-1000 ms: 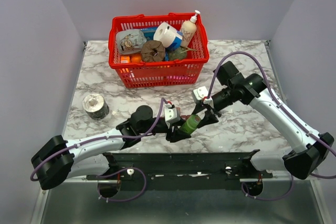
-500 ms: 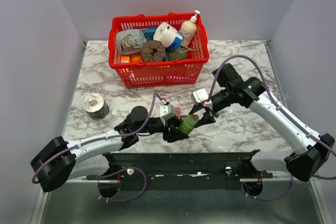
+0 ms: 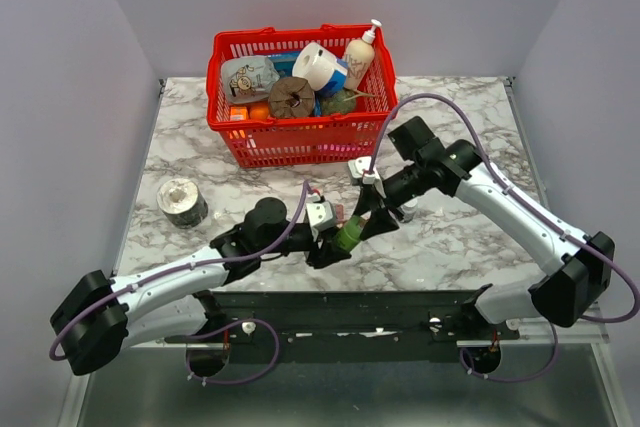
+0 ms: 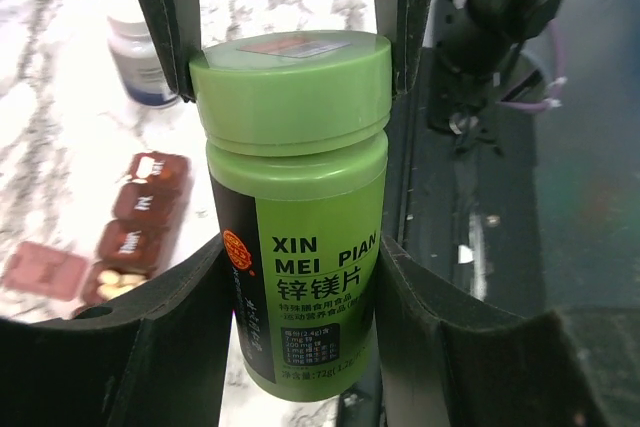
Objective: Sort the pills into containers
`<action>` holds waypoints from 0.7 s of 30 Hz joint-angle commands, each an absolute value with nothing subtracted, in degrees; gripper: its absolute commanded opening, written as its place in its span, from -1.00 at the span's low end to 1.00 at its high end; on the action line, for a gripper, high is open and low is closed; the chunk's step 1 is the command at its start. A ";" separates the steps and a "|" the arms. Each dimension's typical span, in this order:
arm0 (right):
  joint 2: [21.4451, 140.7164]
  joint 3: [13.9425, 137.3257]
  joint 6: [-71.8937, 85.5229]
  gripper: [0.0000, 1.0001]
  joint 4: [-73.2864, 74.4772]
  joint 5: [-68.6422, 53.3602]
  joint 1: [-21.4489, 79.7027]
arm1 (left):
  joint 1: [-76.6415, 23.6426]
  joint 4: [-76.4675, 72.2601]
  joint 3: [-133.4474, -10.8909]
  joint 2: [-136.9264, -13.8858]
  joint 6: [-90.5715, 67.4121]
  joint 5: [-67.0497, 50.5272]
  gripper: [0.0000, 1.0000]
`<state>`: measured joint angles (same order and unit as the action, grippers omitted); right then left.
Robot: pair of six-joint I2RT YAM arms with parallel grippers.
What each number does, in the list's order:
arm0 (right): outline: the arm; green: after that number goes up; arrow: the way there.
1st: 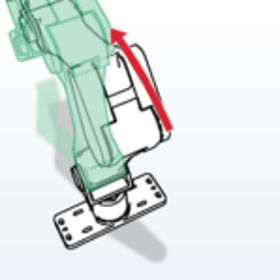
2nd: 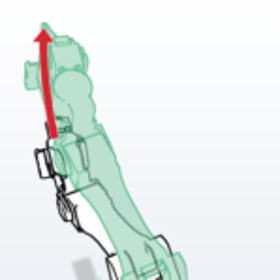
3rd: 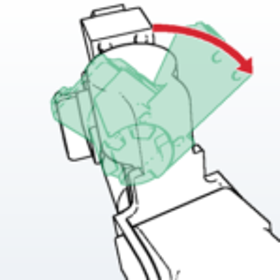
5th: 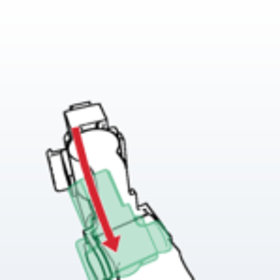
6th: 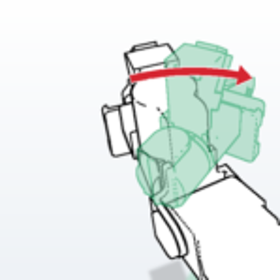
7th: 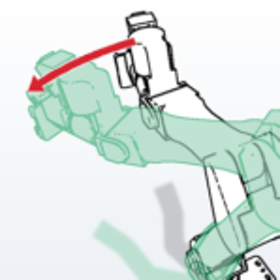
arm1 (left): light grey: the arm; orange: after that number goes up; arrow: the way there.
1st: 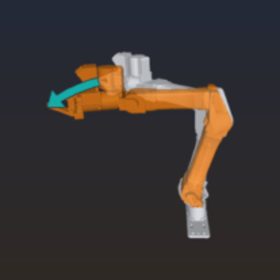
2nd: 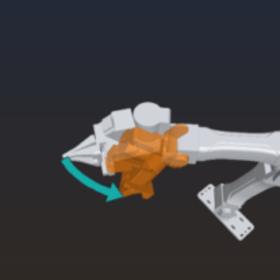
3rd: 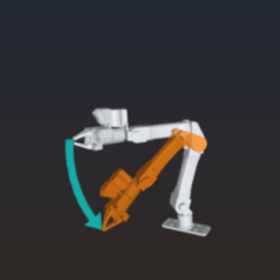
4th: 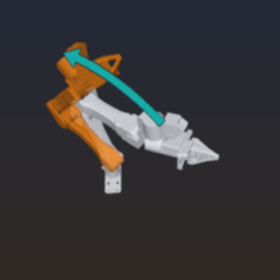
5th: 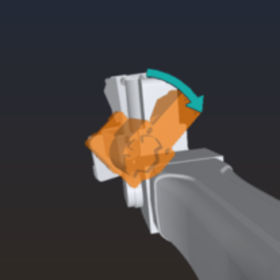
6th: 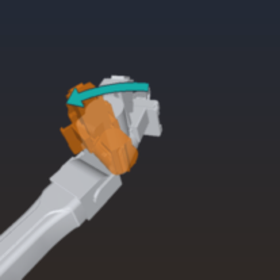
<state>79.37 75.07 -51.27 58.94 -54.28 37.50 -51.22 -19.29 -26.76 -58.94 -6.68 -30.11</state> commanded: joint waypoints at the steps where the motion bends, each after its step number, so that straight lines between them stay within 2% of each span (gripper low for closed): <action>1: 78.85 72.34 -32.86 -0.52 53.60 -50.32 39.29 | -50.71 -27.86 -33.57 -55.11 2.99 -16.80 -1.00; 4: 75.77 67.68 -16.33 -0.57 41.09 -38.99 39.20 | -50.80 -30.13 -33.84 -55.46 1.24 -11.79 -1.00; 6: 76.20 67.32 -9.44 -0.63 38.85 -35.00 39.29 | -51.15 -30.93 -34.28 -56.50 0.53 -7.15 -1.00; 10: 80.85 69.69 1.55 -0.63 39.99 -39.96 39.20 | -53.34 -28.67 -36.38 -59.14 2.02 -0.46 -1.00; 12: 82.00 70.31 3.59 -0.57 40.43 -42.26 39.29 | -54.05 -27.69 -37.35 -59.94 3.51 1.67 -1.00; 13: 82.52 70.57 4.39 -0.49 40.86 -45.76 39.11 | -54.14 -27.60 -37.27 -59.77 4.12 1.15 -1.00; 14: 83.14 70.75 4.48 -0.26 41.13 -47.18 39.11 | -54.14 -27.95 -36.22 -59.50 4.57 0.45 -1.00; 16: 83.23 71.54 2.83 -0.01 41.31 -49.21 39.11 | -54.14 -28.48 -34.90 -58.28 5.45 0.00 -1.00; 17: 82.80 72.15 1.42 0.12 41.66 -49.39 39.02 | -54.14 -28.13 -33.85 -57.75 5.80 -3.05 -1.00; 18: 82.62 72.77 0.62 0.37 42.18 -50.00 38.85 | -54.05 -27.78 -33.40 -56.70 6.32 -4.21 -1.00; 19: 82.44 73.73 -4.34 0.44 43.75 -51.49 38.50 | -53.97 -26.03 -33.14 -56.17 6.42 -5.78 -1.00; 21: 81.22 77.16 -8.77 0.76 45.87 -52.29 37.54 | -53.70 -23.48 -32.70 -55.46 6.77 -11.50 -1.00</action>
<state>82.00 72.36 -3.70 38.44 -42.15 36.82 -53.76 -12.97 -30.63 -59.77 4.08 -4.95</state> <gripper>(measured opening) 0.760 0.580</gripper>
